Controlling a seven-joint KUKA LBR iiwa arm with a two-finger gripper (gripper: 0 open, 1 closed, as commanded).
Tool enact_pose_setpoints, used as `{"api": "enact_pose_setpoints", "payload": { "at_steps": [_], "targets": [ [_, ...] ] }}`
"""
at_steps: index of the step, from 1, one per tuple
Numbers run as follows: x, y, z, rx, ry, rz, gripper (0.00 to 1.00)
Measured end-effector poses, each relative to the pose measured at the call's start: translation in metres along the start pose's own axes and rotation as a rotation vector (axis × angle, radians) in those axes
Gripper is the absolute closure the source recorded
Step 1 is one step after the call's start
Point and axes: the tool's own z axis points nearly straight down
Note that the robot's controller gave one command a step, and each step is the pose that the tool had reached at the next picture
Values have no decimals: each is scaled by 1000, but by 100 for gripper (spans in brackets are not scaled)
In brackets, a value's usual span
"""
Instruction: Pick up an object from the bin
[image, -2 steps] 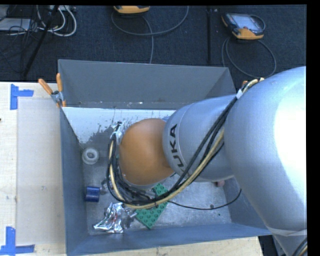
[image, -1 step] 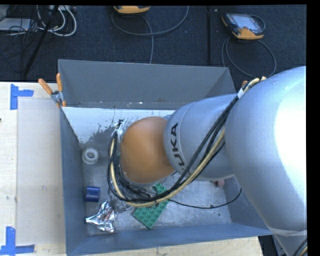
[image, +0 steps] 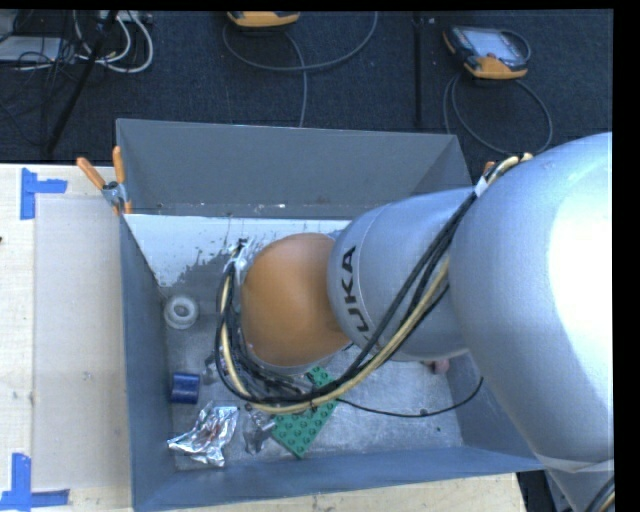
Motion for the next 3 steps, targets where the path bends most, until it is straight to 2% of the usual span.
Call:
{"api": "enact_pose_setpoints", "payload": {
  "at_steps": [1,2,3],
  "targets": [
    [0,0,0,0,0,2,100],
    [0,0,0,0,0,3,0],
    [0,0,0,0,0,4,100]
  ]
}}
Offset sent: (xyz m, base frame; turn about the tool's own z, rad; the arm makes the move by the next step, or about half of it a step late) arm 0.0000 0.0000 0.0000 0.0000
